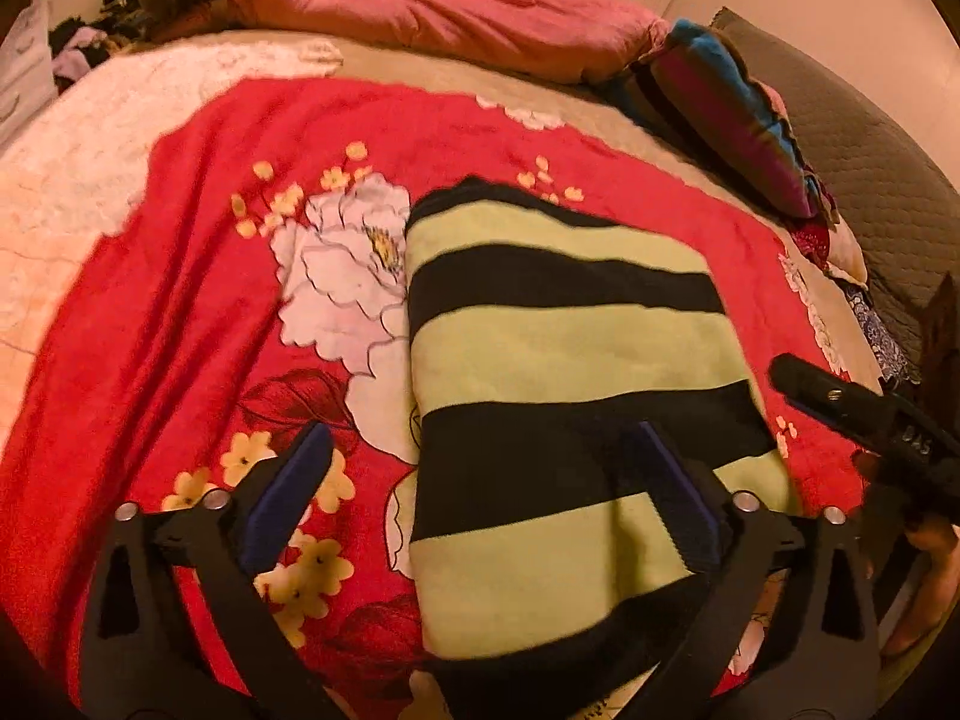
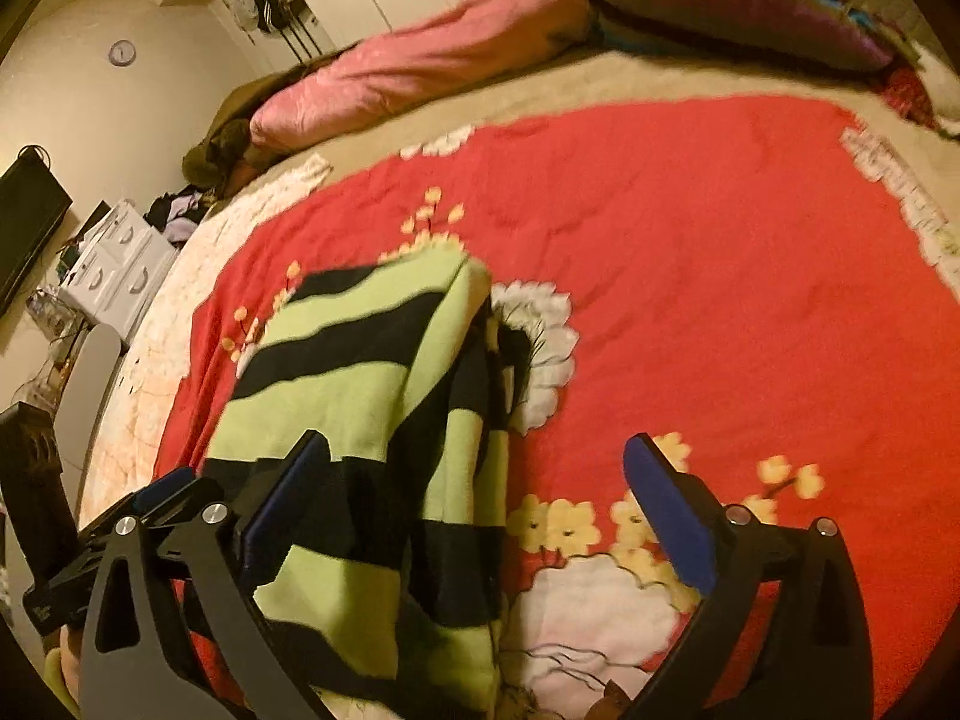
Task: Fold small clothes
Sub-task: 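Release the sweater and withdraw both grippers upward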
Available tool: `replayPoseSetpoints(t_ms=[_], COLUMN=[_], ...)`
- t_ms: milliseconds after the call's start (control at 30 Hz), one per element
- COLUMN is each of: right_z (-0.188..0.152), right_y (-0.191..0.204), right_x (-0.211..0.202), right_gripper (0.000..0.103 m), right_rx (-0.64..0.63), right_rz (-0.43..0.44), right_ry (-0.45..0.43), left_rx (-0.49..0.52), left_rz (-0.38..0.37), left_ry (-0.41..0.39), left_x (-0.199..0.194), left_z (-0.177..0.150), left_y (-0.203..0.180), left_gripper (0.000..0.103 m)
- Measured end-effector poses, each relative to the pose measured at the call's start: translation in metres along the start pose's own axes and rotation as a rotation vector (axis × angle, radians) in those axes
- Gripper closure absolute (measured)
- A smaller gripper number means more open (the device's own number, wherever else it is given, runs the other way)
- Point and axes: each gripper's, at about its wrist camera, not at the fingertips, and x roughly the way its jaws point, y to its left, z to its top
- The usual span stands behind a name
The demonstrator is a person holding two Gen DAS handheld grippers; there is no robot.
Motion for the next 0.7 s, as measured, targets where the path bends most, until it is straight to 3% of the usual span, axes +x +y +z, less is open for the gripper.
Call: replayPoseSetpoints(t_ms=[367,700], right_z=[-0.029,-0.079], right_y=[0.017,0.034], right_x=[-0.092,-0.124], right_gripper=[0.004,0.004], right_rx=[-0.091,-0.149], right_rz=[-0.043,-0.049], right_ry=[-0.178,-0.143], left_rx=[0.056,0.036], left_rz=[0.099,0.118], left_ry=[-0.132,-0.102], left_x=[-0.085,-0.138], left_z=[-0.02,-0.067], left_y=[-0.01,-0.002], left_gripper=[0.009,0.009])
